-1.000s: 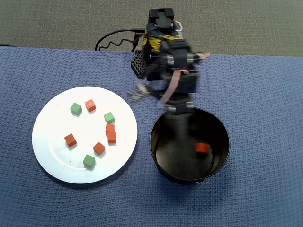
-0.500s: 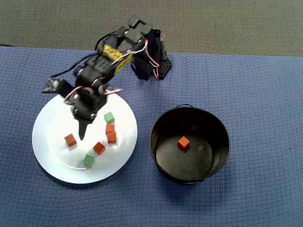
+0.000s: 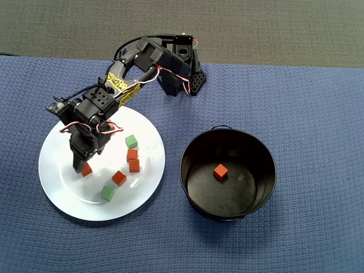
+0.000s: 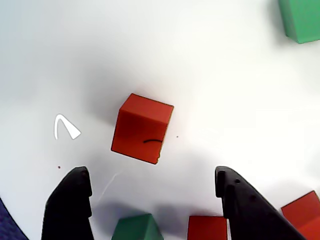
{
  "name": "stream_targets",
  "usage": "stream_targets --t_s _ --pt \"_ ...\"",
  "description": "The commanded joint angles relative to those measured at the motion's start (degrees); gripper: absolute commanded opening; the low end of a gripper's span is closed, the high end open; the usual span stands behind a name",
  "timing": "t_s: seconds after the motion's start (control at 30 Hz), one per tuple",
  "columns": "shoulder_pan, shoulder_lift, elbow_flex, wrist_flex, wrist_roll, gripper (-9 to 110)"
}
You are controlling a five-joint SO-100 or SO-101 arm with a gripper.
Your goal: Pick up the red cubes from the white plate and place them in the black recipient
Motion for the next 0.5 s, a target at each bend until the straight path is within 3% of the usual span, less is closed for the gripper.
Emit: stream_targets --t_s 0.0,0.47 --pt "0.18 -0.79 -6.77 2.20 -1.14 25" --pt "2.64 -7.47 -14.33 3.34 3.60 24"
